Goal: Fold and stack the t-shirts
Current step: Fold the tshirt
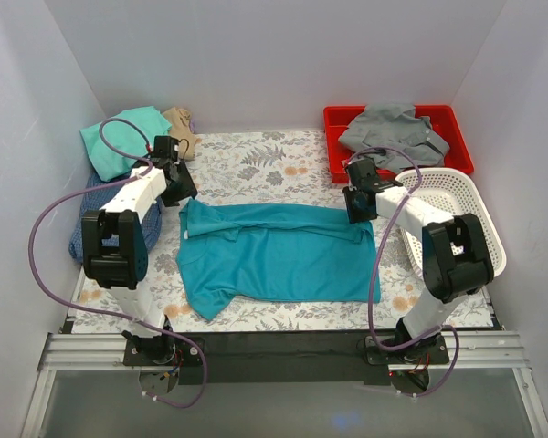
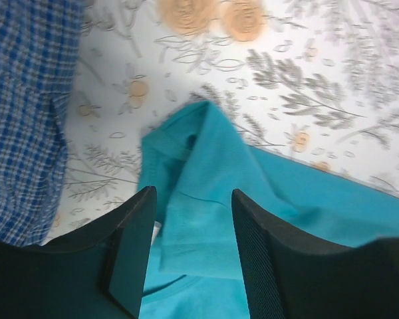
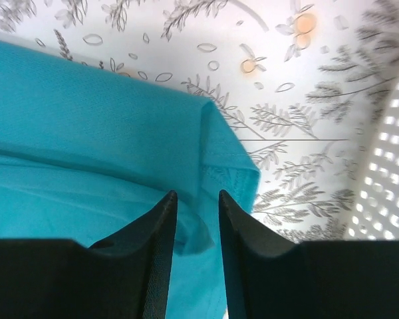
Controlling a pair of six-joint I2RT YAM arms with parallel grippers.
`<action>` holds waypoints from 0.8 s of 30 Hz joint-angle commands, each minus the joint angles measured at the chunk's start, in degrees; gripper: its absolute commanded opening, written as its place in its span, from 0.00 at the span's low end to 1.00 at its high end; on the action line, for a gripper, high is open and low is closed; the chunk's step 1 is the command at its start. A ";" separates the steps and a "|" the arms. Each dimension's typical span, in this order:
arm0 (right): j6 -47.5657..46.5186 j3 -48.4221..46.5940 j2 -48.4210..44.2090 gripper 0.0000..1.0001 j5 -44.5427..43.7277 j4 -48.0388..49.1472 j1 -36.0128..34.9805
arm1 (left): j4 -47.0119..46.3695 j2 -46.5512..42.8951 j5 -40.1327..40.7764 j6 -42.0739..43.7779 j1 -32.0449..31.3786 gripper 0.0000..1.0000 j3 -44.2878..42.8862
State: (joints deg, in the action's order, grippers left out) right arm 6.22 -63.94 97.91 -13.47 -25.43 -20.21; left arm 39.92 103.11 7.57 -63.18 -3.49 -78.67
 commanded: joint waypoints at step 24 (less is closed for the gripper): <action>14.43 9.97 -7.38 0.41 25.07 8.99 13.35 | -7.49 3.94 -21.10 -0.02 0.06 0.44 1.59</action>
State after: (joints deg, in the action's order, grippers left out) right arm 16.80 -55.55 92.68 3.70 -20.82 -7.03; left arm 34.26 107.66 -10.17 -62.92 -3.49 -75.07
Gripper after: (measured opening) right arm 0.407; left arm 0.442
